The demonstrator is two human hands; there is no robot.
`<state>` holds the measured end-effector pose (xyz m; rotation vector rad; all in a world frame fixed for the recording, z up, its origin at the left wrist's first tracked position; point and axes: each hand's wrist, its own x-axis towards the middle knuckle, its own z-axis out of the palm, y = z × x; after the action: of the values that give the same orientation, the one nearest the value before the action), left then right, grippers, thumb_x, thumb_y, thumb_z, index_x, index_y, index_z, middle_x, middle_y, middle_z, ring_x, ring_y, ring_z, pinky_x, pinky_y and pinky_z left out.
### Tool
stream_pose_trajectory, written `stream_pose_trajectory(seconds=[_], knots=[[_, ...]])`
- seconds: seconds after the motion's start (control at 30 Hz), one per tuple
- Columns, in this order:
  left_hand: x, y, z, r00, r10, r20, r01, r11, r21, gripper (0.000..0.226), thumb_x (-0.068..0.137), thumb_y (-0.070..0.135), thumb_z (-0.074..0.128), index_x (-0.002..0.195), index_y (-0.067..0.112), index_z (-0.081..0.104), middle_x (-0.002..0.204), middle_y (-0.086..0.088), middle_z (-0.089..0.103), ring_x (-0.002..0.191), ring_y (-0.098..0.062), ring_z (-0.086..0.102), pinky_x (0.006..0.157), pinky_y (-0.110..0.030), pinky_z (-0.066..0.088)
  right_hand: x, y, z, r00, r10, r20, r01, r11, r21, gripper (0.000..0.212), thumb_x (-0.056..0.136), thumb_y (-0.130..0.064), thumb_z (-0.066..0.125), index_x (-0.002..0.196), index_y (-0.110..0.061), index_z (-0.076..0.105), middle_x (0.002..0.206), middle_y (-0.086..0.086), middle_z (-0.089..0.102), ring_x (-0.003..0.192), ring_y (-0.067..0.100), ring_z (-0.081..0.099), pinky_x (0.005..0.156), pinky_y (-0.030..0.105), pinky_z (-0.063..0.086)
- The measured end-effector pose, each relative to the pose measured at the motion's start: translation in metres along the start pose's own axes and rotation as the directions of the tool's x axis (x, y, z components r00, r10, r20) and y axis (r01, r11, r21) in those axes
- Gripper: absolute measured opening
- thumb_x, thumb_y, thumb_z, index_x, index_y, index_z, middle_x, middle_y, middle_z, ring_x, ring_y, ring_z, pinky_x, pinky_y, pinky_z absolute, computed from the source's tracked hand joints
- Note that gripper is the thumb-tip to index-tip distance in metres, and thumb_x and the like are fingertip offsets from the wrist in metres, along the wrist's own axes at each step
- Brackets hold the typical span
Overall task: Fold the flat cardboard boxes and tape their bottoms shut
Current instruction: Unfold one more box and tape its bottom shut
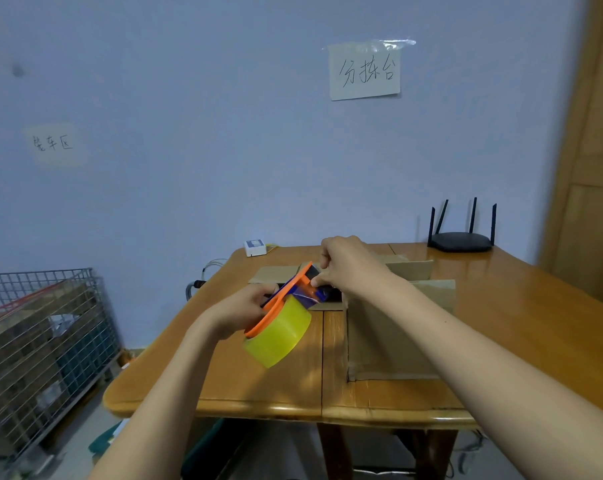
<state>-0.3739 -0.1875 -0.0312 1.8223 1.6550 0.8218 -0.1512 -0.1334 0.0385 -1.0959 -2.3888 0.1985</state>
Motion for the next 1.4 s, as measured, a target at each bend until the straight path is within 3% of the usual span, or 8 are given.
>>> stream_pose_trajectory(seconds=[0.2, 0.33, 0.5, 0.67, 0.83, 0.97, 1.07, 1.4], knots=[[0.001, 0.005, -0.001, 0.999, 0.004, 0.043, -0.005, 1.000, 0.029, 0.016, 0.095, 0.024, 0.063, 0.110, 0.019, 0.065, 0.098, -0.003, 0.073, 0.089, -0.023, 0.070, 0.073, -0.033, 0.055, -0.002, 0.005, -0.005, 1.000, 0.004, -0.008, -0.004, 1.000, 0.008, 0.031, 0.078, -0.031, 0.081, 0.064, -0.020, 0.055, 0.073, 0.002, 0.062, 0.076, 0.022, 0.059, 0.054, 0.028, 0.037], [-0.001, 0.012, 0.001, 0.993, 0.040, 0.110, -0.045, 0.998, 0.048, 0.019, 0.096, 0.017, 0.062, 0.114, 0.022, 0.065, 0.102, 0.001, 0.073, 0.092, -0.019, 0.070, 0.073, -0.032, 0.055, -0.003, 0.008, -0.010, 0.999, -0.023, 0.038, 0.021, 0.998, 0.065, 0.018, 0.076, -0.027, 0.084, 0.070, -0.016, 0.071, 0.075, 0.003, 0.071, 0.077, 0.018, 0.066, 0.065, 0.033, 0.055], [-0.002, 0.017, 0.002, 0.977, 0.082, 0.196, -0.092, 0.995, 0.042, 0.029, 0.098, 0.011, 0.060, 0.124, 0.022, 0.063, 0.111, -0.007, 0.073, 0.102, -0.032, 0.069, 0.087, -0.049, 0.055, -0.007, 0.015, -0.019, 0.998, -0.036, 0.054, 0.029, 0.992, 0.122, 0.018, 0.078, -0.024, 0.084, 0.079, -0.008, 0.076, 0.079, 0.004, 0.073, 0.079, 0.014, 0.064, 0.069, 0.032, 0.053], [0.005, 0.024, 0.001, 0.976, 0.069, 0.208, -0.091, 0.991, 0.100, 0.031, 0.097, 0.012, 0.060, 0.122, 0.029, 0.064, 0.112, 0.001, 0.072, 0.104, -0.022, 0.069, 0.093, -0.051, 0.054, -0.008, 0.026, -0.023, 1.000, -0.001, 0.030, -0.005, 0.981, 0.194, 0.016, 0.077, -0.022, 0.085, 0.071, -0.014, 0.073, 0.068, -0.005, 0.068, 0.065, 0.004, 0.060, 0.044, 0.007, 0.038], [0.013, 0.025, -0.001, 0.979, 0.036, 0.202, -0.069, 0.985, 0.158, 0.031, 0.095, 0.020, 0.063, 0.123, 0.033, 0.063, 0.105, 0.005, 0.074, 0.095, -0.015, 0.071, 0.088, -0.046, 0.055, -0.007, 0.034, -0.029, 1.000, 0.011, 0.004, -0.011, 0.969, 0.248, 0.016, 0.076, -0.017, 0.085, 0.075, -0.004, 0.076, 0.073, 0.008, 0.073, 0.062, 0.010, 0.062, 0.044, 0.006, 0.038], [0.014, 0.025, -0.008, 0.975, 0.010, 0.220, -0.052, 0.981, 0.184, 0.030, 0.096, 0.014, 0.060, 0.122, 0.030, 0.064, 0.105, 0.003, 0.074, 0.097, -0.019, 0.071, 0.089, -0.046, 0.055, -0.005, 0.042, -0.039, 0.999, 0.010, -0.036, -0.001, 0.976, 0.220, 0.019, 0.075, -0.022, 0.086, 0.073, -0.007, 0.076, 0.068, -0.002, 0.070, 0.065, 0.001, 0.059, 0.052, 0.007, 0.040], [0.011, 0.022, -0.013, 0.972, -0.011, 0.235, -0.045, 0.972, 0.233, 0.031, 0.097, 0.015, 0.059, 0.121, 0.033, 0.064, 0.109, 0.005, 0.074, 0.100, -0.017, 0.070, 0.089, -0.046, 0.056, -0.004, 0.052, -0.048, 0.997, 0.039, -0.063, -0.024, 0.975, 0.222, 0.018, 0.075, -0.023, 0.087, 0.072, -0.010, 0.076, 0.070, 0.000, 0.072, 0.069, 0.006, 0.064, 0.062, 0.019, 0.050], [0.012, 0.020, -0.029, 0.980, -0.071, 0.188, -0.019, 0.899, 0.438, 0.030, 0.100, 0.020, 0.056, 0.125, 0.035, 0.060, 0.111, 0.014, 0.070, 0.101, -0.006, 0.066, 0.090, -0.032, 0.056, -0.004, 0.073, -0.069, 0.983, 0.080, -0.166, -0.044, 0.977, 0.207, 0.019, 0.077, -0.023, 0.085, 0.070, -0.009, 0.075, 0.067, -0.001, 0.070, 0.065, 0.006, 0.060, 0.052, 0.009, 0.037]])
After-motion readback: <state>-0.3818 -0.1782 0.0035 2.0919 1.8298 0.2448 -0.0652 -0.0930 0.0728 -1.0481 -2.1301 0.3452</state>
